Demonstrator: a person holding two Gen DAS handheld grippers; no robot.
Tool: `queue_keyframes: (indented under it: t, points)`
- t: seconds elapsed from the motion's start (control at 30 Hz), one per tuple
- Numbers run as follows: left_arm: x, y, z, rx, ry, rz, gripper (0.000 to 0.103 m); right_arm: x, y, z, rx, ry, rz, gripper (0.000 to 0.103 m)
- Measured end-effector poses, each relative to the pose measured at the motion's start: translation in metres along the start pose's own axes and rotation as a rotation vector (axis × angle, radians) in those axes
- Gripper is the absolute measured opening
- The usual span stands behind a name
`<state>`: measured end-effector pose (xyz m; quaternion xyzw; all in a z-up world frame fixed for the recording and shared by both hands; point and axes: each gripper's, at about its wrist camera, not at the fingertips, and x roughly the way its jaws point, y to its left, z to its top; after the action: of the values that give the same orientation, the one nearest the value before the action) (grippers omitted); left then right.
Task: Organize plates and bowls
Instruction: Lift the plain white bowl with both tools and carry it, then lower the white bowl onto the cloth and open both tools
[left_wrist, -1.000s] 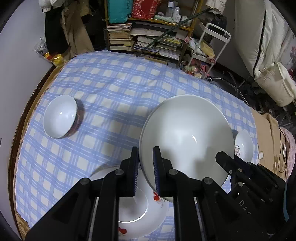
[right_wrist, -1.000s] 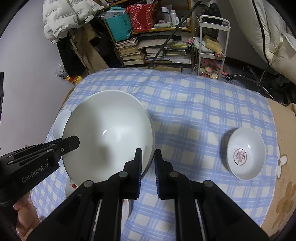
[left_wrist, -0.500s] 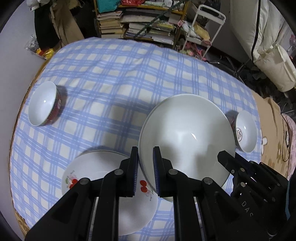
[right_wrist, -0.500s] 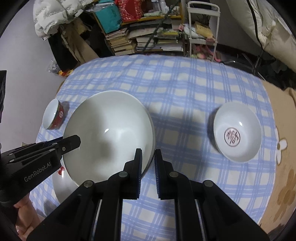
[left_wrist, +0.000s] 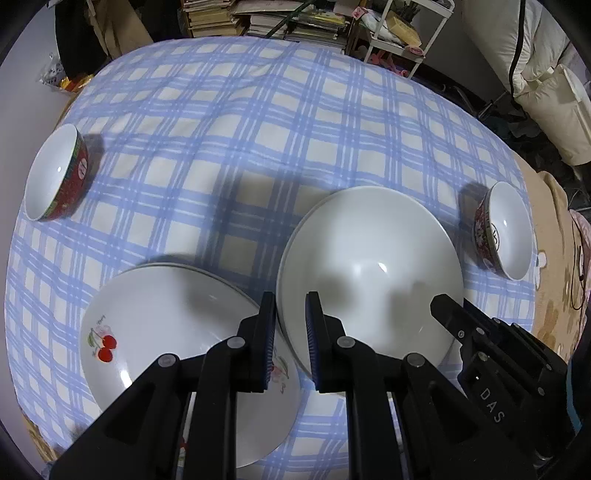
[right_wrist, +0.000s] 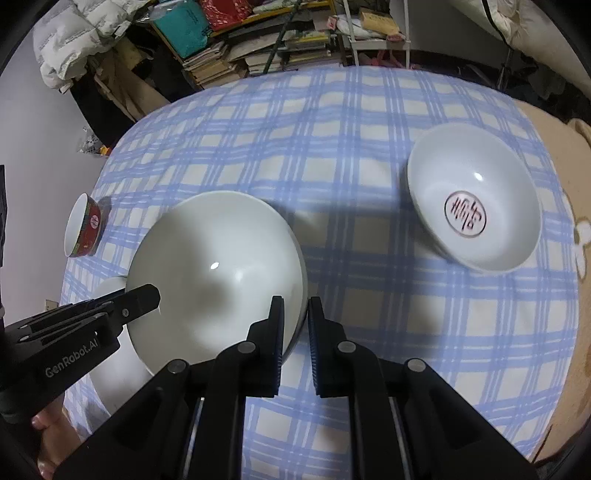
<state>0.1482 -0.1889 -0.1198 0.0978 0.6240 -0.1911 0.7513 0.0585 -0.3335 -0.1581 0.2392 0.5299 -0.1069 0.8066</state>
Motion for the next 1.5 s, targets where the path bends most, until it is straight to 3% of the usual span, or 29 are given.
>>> queue_keyframes:
  t: [0.13,0.73,1.5]
  points:
    - [0.001,-0.001,-0.001,-0.002,-0.004,0.009,0.014,-0.004,0.007,-0.001,-0.036,-0.024,-0.022,0.014]
    - [0.0,-0.001,-0.006,0.02,0.001,0.031,0.017,-0.006,-0.002,-0.004,0.025,-0.031,0.024,0.014]
    - [-0.005,-0.002,-0.006,0.026,-0.017,0.117,0.018,-0.009,-0.014,0.0,0.082,-0.043,0.061,0.014]
